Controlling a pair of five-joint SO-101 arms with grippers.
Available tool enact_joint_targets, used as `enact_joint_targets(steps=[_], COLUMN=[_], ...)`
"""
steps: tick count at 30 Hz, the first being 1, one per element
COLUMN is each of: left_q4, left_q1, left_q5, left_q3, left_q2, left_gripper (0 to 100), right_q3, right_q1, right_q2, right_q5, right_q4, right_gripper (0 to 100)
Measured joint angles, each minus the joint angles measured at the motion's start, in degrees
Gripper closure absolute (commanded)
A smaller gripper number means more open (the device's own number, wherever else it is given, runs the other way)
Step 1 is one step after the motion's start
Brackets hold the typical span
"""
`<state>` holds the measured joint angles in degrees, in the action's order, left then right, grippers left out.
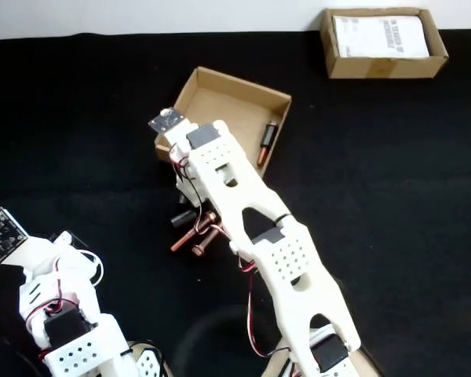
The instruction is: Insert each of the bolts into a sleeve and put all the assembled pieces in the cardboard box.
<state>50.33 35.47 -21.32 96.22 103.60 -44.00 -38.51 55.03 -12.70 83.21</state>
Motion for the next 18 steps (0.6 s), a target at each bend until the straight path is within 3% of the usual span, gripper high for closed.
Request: enact_joint_targets(steps=[5,13,18], left_q4=[0.0,0.0,0.0], left_q1=[0.0,-0.4,-1.0], left_q5=[0.0,0.0,0.0], left_q3=[0.0,0.0,0.0], left_q2=[0.0,0.0,0.0], left_gripper=[98,98,98], right_q3=[-10.6,-40.9,-49.8], right_q1=[0.8,1.8,4.5], right_q2=[1.5,2.0,1.6], right_q5=[-0.1,0.0,5.5], right_q4=[4.8,16.5,17.2], right_gripper=[99.2,99.2,99.2])
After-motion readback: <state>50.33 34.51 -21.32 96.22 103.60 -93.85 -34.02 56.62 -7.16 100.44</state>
